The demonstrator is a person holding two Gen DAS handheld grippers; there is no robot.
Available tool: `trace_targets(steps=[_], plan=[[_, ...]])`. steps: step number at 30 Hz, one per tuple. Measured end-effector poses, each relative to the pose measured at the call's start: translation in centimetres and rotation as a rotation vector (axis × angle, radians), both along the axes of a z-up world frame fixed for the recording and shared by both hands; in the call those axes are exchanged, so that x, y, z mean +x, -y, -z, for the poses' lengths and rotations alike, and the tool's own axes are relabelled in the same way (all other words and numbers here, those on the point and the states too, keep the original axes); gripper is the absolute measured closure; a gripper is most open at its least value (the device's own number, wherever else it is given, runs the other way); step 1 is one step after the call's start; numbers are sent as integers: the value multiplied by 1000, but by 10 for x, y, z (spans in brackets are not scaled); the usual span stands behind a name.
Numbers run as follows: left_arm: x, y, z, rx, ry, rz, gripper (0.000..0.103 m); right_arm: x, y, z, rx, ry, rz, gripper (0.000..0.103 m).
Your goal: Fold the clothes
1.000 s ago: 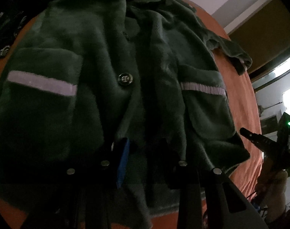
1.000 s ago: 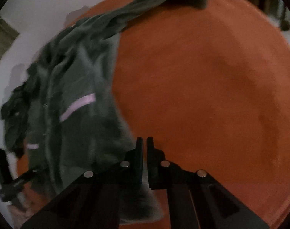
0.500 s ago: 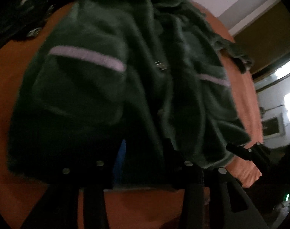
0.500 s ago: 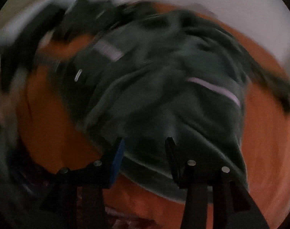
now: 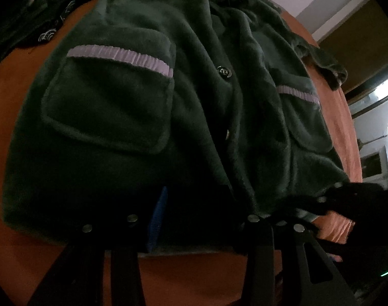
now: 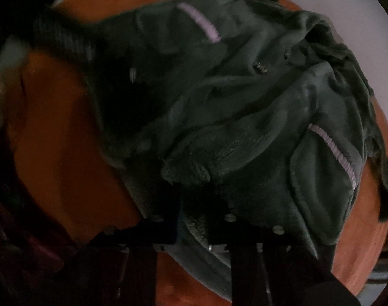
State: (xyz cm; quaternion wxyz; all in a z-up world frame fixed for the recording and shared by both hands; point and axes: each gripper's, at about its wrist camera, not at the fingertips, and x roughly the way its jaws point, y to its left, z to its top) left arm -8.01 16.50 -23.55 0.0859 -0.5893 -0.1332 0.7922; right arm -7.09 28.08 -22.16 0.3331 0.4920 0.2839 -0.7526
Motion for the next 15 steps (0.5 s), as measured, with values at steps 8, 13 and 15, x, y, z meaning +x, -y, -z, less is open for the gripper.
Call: trace_targets(steps=[8,13,15], plan=[[-11,30,1,108,37,-83,59,-1,-19,-62,-445,230,60,91],[-10,33,1,100,40,-82,59,-14,-13,16,-112,276,164,92],[-11,30,0,81,39,-72,59,-13,-15,20,-146,305,158,88]])
